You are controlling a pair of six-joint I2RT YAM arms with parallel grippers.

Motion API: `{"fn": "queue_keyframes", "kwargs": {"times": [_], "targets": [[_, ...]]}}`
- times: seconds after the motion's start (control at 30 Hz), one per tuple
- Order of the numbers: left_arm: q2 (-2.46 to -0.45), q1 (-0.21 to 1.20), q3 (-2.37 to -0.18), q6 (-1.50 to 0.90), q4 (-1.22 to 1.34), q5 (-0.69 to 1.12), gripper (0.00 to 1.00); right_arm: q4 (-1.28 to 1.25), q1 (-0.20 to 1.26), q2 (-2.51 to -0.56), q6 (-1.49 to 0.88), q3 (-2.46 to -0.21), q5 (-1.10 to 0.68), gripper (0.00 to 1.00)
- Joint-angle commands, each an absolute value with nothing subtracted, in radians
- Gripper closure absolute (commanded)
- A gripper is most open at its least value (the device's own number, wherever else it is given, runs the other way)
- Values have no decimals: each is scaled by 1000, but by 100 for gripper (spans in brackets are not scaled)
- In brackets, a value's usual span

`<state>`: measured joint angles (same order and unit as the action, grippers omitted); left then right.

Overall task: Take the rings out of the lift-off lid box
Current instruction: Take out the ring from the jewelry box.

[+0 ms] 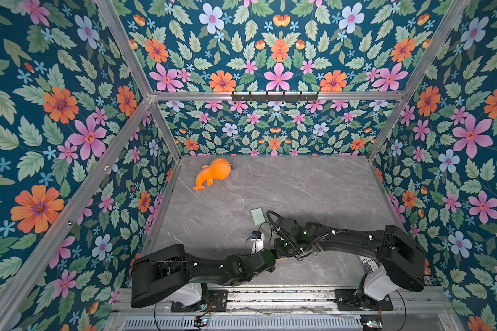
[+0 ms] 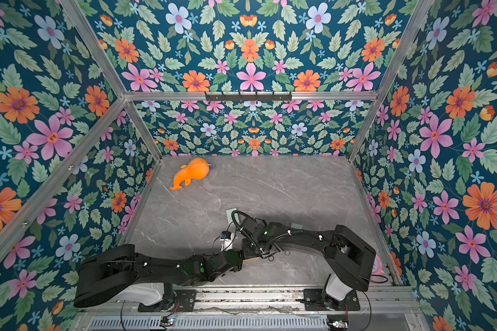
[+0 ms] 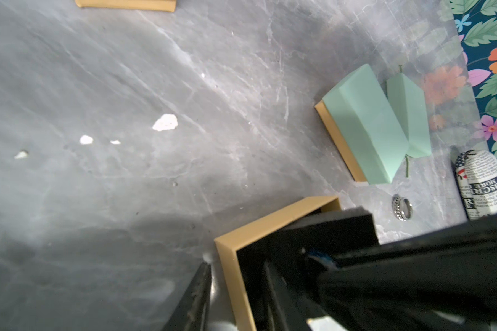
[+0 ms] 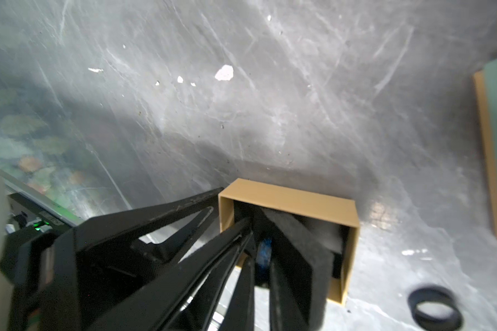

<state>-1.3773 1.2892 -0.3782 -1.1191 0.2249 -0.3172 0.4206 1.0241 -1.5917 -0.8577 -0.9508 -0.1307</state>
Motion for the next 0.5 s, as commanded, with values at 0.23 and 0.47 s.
{"fn": "queue_keyframes", "kwargs": {"times": [0.23, 0.47], "targets": [[-1385, 1289, -376, -1117, 154, -293, 66, 357, 997, -1526, -888, -893, -174, 90], [-1395, 1289, -384, -1114, 153, -292, 66, 299, 982, -1513, -906, -848, -220, 90]]}}
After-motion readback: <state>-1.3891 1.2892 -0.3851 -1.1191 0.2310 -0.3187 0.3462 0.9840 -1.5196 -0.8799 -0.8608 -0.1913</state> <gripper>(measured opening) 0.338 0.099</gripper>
